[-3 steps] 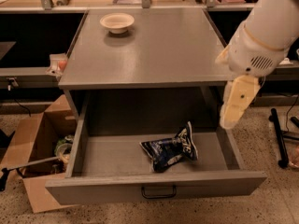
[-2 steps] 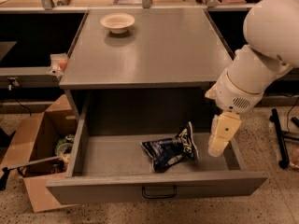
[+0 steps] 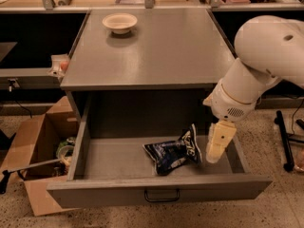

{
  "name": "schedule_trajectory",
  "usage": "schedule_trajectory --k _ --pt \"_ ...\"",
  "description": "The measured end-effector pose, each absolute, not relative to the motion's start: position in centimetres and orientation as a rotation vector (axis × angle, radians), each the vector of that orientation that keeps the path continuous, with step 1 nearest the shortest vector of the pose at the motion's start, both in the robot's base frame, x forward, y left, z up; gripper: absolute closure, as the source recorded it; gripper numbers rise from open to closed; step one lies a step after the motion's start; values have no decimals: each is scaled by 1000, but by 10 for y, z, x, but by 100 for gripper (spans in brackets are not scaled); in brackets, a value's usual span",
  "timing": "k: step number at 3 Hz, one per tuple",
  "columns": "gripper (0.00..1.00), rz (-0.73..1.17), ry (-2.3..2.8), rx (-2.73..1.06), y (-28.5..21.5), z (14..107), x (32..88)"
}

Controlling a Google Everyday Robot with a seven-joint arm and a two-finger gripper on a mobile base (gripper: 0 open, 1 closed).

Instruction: Pick blue chip bag from top drawer and place on counter

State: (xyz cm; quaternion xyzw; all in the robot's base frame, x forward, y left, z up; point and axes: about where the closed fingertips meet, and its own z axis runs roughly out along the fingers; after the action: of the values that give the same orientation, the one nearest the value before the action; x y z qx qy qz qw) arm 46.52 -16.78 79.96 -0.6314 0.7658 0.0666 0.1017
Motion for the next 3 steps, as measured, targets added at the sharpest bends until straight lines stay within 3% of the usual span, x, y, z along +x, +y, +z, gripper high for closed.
schedule_trajectory --k 3 --pt "0 271 2224 -1921 -97 767 510"
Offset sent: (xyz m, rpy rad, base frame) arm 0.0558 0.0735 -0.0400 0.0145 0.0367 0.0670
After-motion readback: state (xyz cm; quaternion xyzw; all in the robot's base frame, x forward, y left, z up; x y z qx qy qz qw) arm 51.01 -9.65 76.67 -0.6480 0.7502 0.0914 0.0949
